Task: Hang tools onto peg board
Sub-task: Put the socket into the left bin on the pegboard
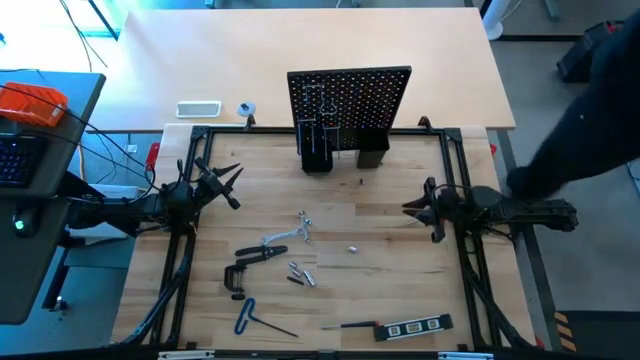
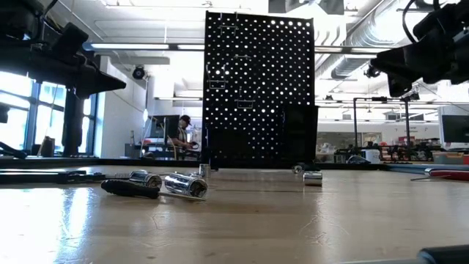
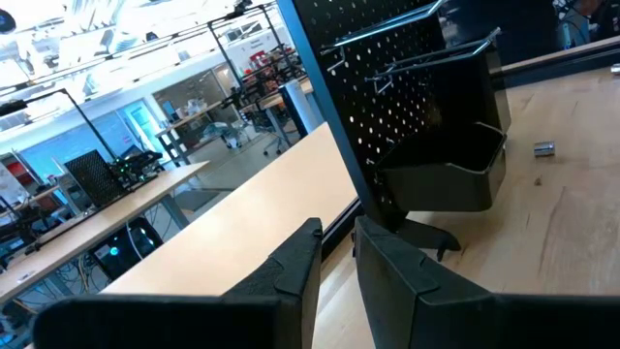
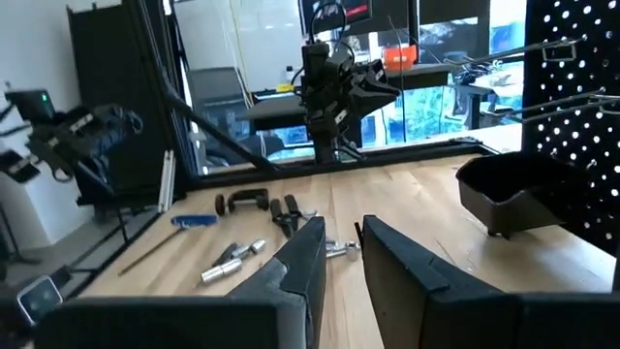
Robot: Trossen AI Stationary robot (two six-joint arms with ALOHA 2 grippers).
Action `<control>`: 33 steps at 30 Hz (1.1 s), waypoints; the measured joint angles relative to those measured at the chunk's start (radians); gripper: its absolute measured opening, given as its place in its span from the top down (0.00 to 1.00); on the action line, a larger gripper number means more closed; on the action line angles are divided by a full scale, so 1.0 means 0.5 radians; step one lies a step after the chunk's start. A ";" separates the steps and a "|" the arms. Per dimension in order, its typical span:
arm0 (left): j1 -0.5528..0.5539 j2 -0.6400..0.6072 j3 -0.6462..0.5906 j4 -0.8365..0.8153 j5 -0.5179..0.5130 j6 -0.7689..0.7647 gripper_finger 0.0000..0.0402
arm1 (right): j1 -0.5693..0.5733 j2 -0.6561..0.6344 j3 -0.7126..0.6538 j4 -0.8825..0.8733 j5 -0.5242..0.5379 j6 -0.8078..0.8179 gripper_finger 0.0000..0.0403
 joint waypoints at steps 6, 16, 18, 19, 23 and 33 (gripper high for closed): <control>0.001 0.000 0.000 0.000 0.000 0.000 0.85 | -0.002 0.000 0.001 0.246 0.037 0.161 0.84; 0.000 0.000 0.000 0.000 0.000 0.000 0.85 | -0.002 0.000 0.001 0.421 0.114 0.349 0.84; 0.001 -0.001 0.000 0.000 0.000 0.000 0.85 | -0.002 0.000 0.000 0.467 0.286 0.387 0.84; 0.000 -0.001 0.000 0.000 0.000 0.000 0.85 | -0.002 0.000 0.000 0.515 0.363 0.408 0.84; 0.000 0.000 0.000 0.000 0.000 0.000 0.85 | -0.002 0.002 0.000 0.771 0.518 0.278 0.84; 0.001 0.000 0.000 -0.001 0.000 0.000 0.85 | -0.002 0.081 0.171 1.224 0.539 -0.131 0.84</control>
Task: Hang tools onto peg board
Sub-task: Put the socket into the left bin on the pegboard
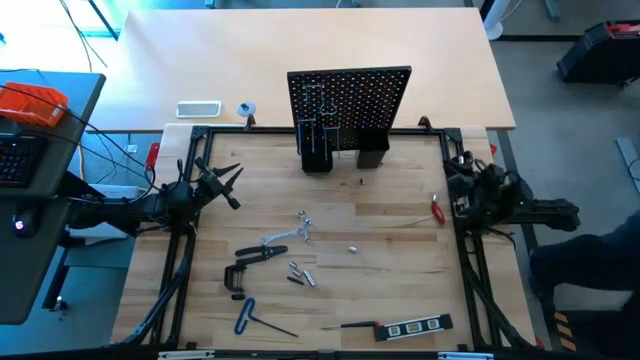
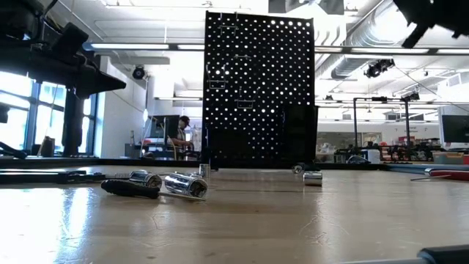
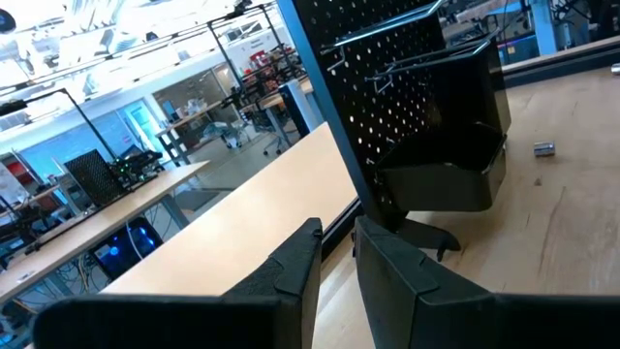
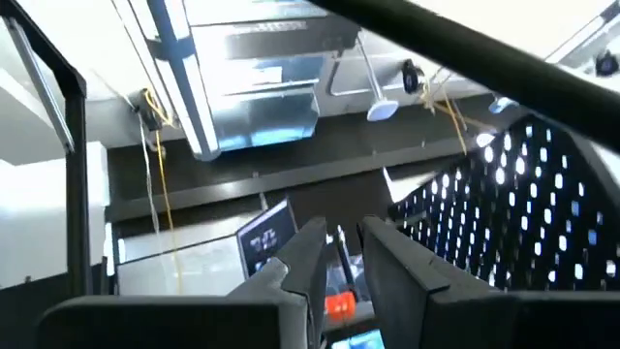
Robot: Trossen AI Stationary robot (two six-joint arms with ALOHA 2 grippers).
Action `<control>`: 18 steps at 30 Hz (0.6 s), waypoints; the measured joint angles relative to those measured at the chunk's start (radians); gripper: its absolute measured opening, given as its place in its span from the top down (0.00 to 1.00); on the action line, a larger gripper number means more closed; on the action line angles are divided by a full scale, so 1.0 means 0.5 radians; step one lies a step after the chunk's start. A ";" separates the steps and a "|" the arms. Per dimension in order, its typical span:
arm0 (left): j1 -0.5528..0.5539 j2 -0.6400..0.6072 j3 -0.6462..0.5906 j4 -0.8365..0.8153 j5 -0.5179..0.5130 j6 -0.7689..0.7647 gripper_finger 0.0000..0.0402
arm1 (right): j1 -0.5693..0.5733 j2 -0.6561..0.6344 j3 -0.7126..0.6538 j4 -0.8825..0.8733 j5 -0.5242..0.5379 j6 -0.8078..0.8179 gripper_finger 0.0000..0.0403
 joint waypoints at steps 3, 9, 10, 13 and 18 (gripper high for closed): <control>-0.001 0.000 0.000 0.001 0.000 0.000 0.85 | 0.000 0.158 0.131 -0.032 0.000 -0.092 0.84; -0.001 -0.001 0.000 0.001 0.000 0.000 0.85 | 0.000 0.590 0.541 -0.393 -0.001 -0.369 0.83; 0.000 -0.001 0.000 0.001 0.000 0.000 0.85 | 0.000 0.663 0.626 -0.494 0.000 -0.408 0.83; -0.001 -0.001 0.000 0.001 0.000 0.000 0.85 | 0.000 0.870 0.889 -0.869 0.077 -0.451 0.83; 0.000 0.000 0.000 0.001 0.000 0.000 0.85 | 0.000 1.180 1.287 -1.494 0.166 -0.346 0.83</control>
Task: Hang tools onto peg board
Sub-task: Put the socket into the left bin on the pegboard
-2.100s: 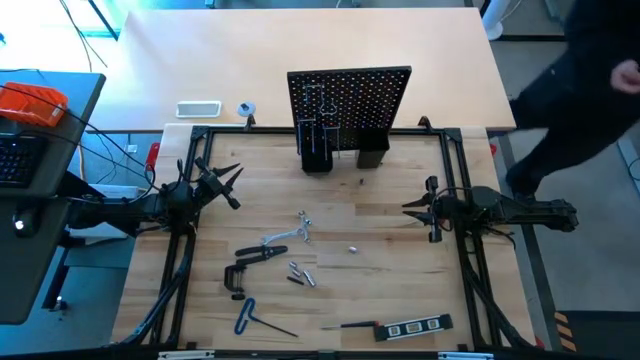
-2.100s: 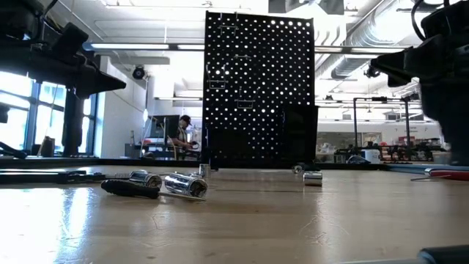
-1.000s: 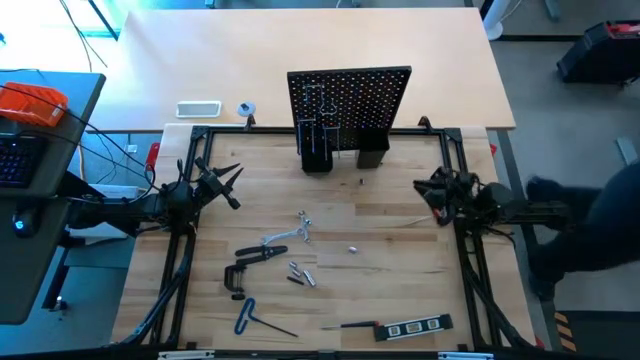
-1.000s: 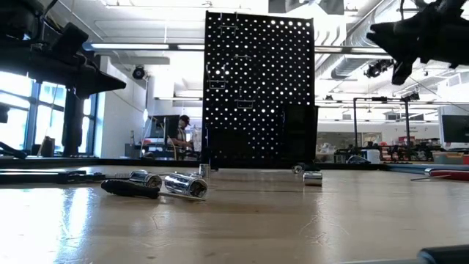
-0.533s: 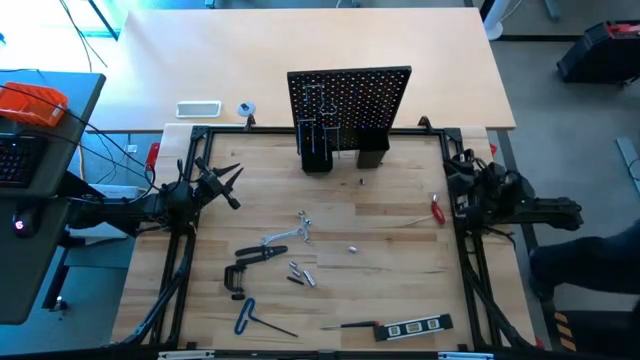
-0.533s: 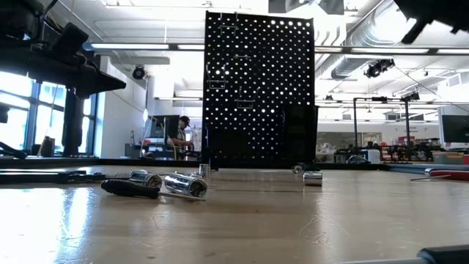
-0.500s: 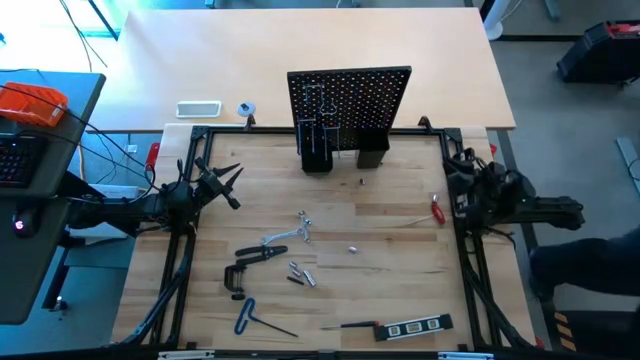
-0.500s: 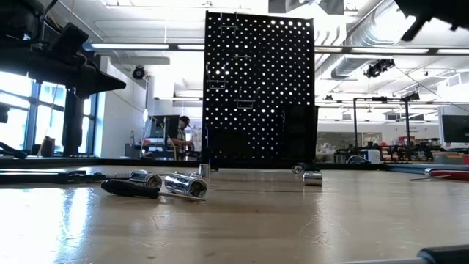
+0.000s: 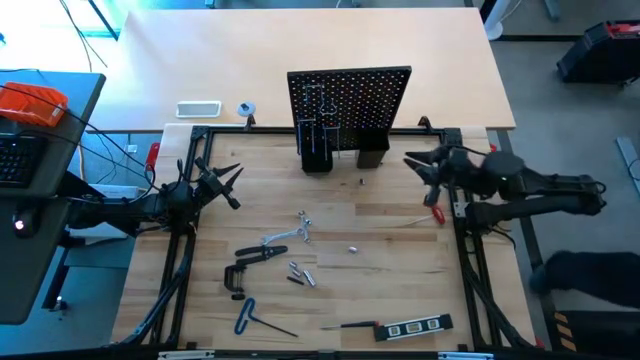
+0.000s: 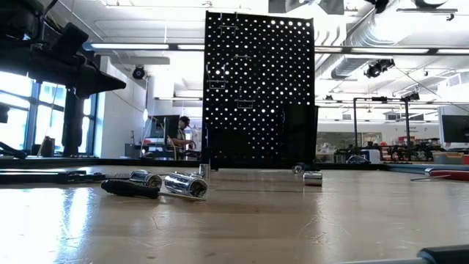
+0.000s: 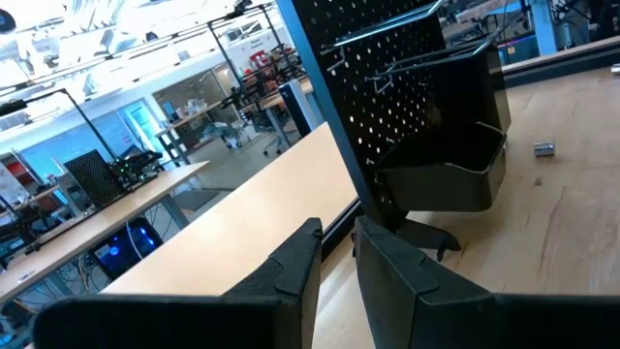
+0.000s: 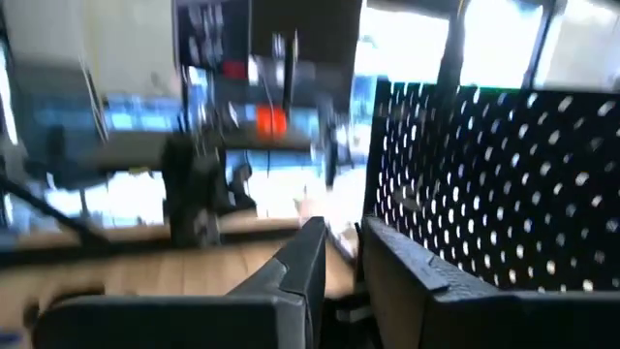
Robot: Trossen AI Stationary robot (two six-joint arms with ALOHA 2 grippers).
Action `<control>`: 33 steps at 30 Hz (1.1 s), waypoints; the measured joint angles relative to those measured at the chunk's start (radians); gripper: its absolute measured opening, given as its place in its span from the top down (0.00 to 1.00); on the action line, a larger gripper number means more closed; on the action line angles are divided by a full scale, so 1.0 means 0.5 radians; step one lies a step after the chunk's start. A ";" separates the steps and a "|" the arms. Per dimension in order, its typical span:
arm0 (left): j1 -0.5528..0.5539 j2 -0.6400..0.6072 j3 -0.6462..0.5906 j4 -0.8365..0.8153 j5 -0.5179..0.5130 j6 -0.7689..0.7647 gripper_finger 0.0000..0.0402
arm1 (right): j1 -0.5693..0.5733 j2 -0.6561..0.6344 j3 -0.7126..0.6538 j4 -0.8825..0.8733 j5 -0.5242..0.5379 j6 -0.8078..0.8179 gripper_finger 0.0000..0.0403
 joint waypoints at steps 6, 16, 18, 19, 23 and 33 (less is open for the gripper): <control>-0.001 -0.001 0.000 0.000 0.000 0.000 0.85 | 0.000 0.318 0.310 -0.627 0.125 0.180 0.83; -0.001 -0.001 0.000 0.000 0.000 0.000 0.85 | 0.001 0.543 0.308 -1.269 0.080 0.637 0.65; -0.001 -0.001 0.000 0.000 0.000 0.000 0.85 | 0.002 0.552 0.271 -1.364 0.057 0.737 0.60; 0.000 0.000 0.000 0.000 0.000 0.000 0.85 | 0.002 0.551 0.249 -1.406 0.036 0.786 0.58; 0.000 -0.001 0.000 0.000 0.000 0.000 0.85 | 0.015 0.533 0.126 -1.464 -0.055 0.943 0.54; 0.000 0.000 0.000 0.000 0.000 0.000 0.85 | 0.249 0.515 -0.317 -1.187 -0.076 1.249 0.53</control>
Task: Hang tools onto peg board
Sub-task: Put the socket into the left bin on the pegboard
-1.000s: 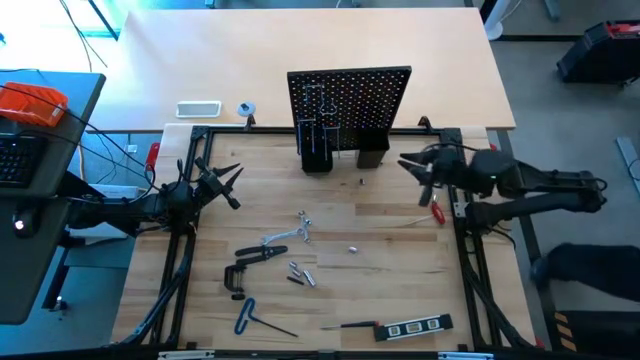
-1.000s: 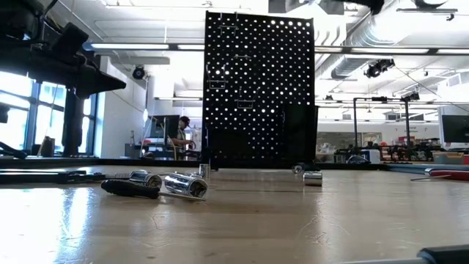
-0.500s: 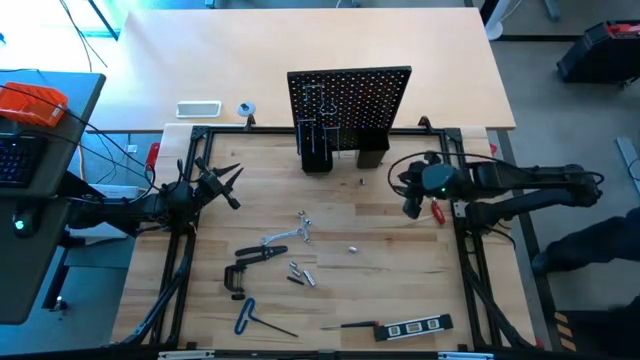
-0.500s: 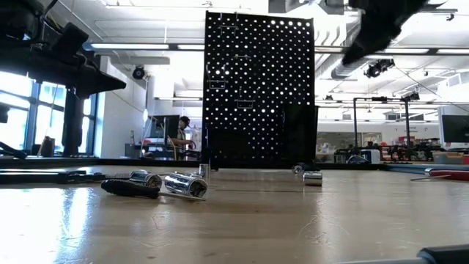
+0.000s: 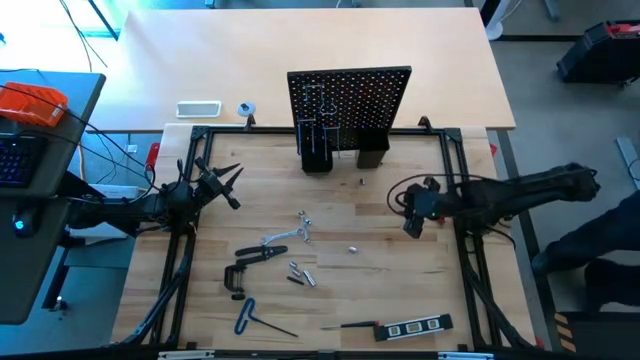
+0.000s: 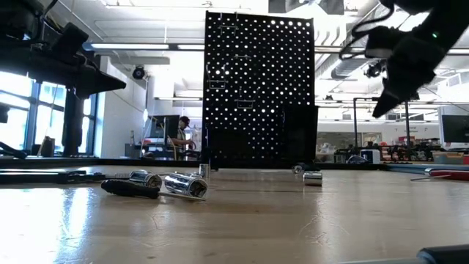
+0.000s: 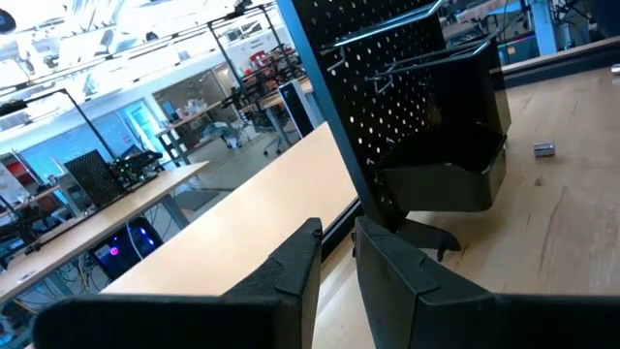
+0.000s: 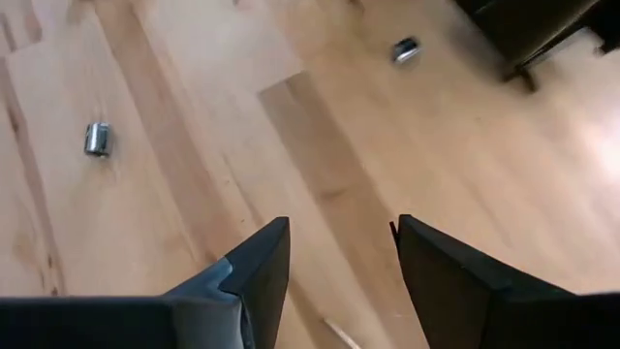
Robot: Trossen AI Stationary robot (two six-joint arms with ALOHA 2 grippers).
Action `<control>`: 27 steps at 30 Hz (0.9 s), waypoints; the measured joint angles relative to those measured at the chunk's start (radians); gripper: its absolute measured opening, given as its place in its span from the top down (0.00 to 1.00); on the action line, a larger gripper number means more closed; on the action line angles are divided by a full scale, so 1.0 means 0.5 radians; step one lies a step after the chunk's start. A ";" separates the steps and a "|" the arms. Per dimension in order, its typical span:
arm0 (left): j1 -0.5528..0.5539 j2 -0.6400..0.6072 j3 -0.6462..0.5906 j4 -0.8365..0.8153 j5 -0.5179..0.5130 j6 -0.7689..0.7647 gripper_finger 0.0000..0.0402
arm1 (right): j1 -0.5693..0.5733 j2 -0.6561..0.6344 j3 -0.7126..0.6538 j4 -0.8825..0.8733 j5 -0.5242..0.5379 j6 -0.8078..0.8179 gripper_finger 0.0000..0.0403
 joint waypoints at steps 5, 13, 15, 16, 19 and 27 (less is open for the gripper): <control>0.000 0.000 0.000 -0.001 0.000 0.000 0.85 | 0.177 -0.002 -0.185 0.335 0.008 0.109 0.53; 0.000 0.000 0.000 -0.001 0.000 0.000 0.85 | 0.439 -0.002 -0.411 0.721 0.245 0.231 0.53; 0.000 0.001 0.000 -0.001 0.000 0.000 0.85 | 0.496 -0.002 -0.441 0.820 0.327 0.229 0.53; 0.000 0.001 0.000 -0.001 0.000 0.000 0.85 | 0.521 -0.002 -0.454 0.857 0.372 0.226 0.53; 0.000 0.001 0.000 -0.001 0.000 0.000 0.85 | 0.587 -0.002 -0.480 0.950 0.489 0.218 0.53; -0.001 0.000 0.000 -0.001 0.000 0.000 0.85 | 0.694 -0.002 -0.576 1.262 0.616 0.207 0.53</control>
